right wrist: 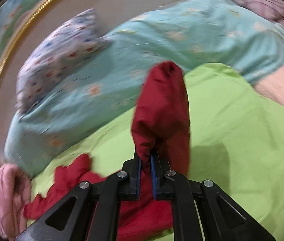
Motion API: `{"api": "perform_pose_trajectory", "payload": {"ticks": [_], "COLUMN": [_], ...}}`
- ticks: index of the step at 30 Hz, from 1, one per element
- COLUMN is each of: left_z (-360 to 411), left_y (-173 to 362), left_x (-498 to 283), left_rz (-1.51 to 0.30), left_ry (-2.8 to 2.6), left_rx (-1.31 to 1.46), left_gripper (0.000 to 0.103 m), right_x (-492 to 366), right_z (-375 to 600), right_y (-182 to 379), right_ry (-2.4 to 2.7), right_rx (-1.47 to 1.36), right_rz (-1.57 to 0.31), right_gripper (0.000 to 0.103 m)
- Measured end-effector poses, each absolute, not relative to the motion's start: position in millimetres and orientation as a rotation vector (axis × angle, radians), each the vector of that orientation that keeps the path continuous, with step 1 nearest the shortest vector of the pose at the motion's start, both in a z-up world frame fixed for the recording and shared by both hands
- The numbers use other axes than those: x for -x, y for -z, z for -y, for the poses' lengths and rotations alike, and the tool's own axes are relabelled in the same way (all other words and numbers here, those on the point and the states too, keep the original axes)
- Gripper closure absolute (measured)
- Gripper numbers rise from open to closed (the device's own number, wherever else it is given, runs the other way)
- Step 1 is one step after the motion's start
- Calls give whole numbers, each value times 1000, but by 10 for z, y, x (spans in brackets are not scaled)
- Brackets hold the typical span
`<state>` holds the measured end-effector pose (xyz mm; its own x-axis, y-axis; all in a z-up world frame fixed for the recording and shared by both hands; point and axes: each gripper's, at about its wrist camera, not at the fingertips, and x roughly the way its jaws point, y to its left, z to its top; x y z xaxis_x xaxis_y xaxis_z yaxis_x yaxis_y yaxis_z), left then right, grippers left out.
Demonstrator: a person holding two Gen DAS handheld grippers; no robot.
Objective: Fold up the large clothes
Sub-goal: 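Lift the sleeve with the right gripper and fold it across the coat body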
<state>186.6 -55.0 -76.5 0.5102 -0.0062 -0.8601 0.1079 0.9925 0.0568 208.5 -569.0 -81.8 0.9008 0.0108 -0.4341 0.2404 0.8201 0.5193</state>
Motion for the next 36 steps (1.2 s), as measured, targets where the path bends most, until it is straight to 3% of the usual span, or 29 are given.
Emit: {"api": "perform_pose_trajectory", "payload": {"ticks": [18, 27, 36], "left_z": [-269, -780, -974], "left_y": [562, 607, 716], "left_x": [-2053, -2241, -2685], "left_rz": [-985, -991, -1017], "left_ry": [116, 138, 185], "left_rx": [134, 262, 334], "left_gripper": [0, 0, 0], "right_x": [-2759, -3317, -3478], "right_z": [2989, 1905, 1521], "right_y": [669, 1075, 1595], "right_ry": [-443, -590, -592], "right_rx": [-511, -486, -475], "right_rz": [-605, -758, -887], "right_gripper": [95, 96, 95]}}
